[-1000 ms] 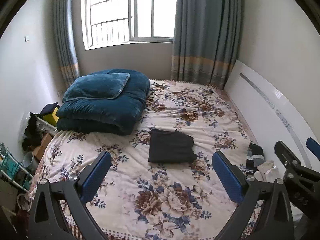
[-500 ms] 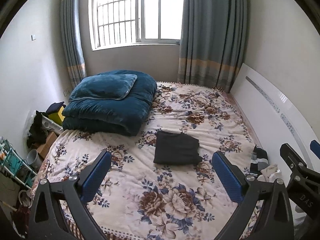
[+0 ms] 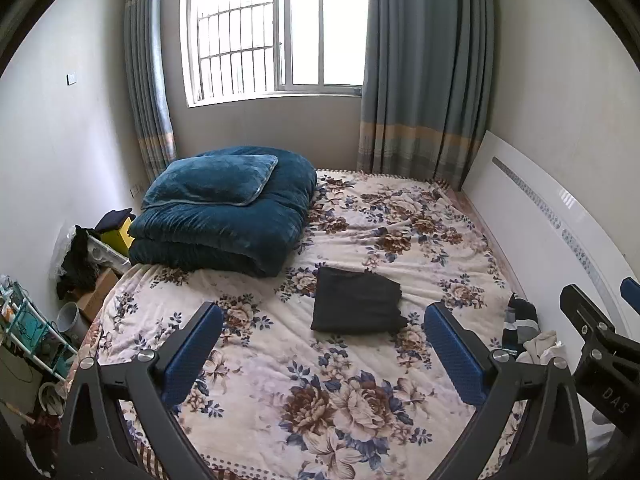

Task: Fold small clothes

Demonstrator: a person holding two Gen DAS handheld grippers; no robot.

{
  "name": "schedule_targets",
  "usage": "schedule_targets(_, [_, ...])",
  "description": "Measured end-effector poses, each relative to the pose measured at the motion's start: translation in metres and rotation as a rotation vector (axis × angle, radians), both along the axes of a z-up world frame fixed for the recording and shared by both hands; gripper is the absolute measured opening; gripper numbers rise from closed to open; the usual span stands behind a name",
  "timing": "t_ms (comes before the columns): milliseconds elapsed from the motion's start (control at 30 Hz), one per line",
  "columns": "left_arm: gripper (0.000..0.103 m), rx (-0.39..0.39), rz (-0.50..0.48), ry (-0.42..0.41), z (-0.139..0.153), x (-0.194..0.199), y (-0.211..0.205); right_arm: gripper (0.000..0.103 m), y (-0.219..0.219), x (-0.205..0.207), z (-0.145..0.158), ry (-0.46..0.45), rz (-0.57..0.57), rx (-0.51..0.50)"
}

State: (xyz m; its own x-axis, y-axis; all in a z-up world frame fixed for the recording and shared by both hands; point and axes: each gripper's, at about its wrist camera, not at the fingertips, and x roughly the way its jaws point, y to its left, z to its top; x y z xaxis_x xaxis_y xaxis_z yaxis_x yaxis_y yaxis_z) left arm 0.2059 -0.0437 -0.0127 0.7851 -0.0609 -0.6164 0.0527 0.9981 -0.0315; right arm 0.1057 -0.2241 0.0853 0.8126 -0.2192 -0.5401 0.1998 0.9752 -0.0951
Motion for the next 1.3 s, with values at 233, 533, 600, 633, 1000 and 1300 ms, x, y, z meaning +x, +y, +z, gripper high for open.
schedule_targets(233, [0.103, 0.000, 0.005, -0.004, 0.003, -0.001, 0.000, 0.103, 0.005, -0.001, 0.001, 0.003, 0.012, 0.005])
schedule_targets(533, [0.103, 0.004, 0.016, -0.015, 0.011, -0.003, 0.003, 0.103, 0.007, -0.001, 0.002, 0.003, 0.019, 0.007])
schedule_targets(600, [0.103, 0.006, 0.013, -0.014, 0.013, -0.001, 0.003, 0.103, 0.007, -0.001, 0.002, 0.005, 0.020, 0.009])
schedule_targets(633, [0.103, 0.003, 0.019, -0.015, 0.012, -0.003, 0.002, 0.103, 0.007, 0.000, 0.002, 0.007, 0.023, 0.009])
schedule_targets(1000, [0.103, 0.005, 0.020, -0.017, 0.012, -0.003, 0.003, 0.103, 0.008, -0.002, 0.001, 0.011, 0.025, 0.014])
schedule_targets(1300, [0.103, 0.004, 0.020, -0.017, 0.013, -0.003, 0.002, 0.103, 0.008, -0.005, 0.000, 0.011, 0.021, 0.020])
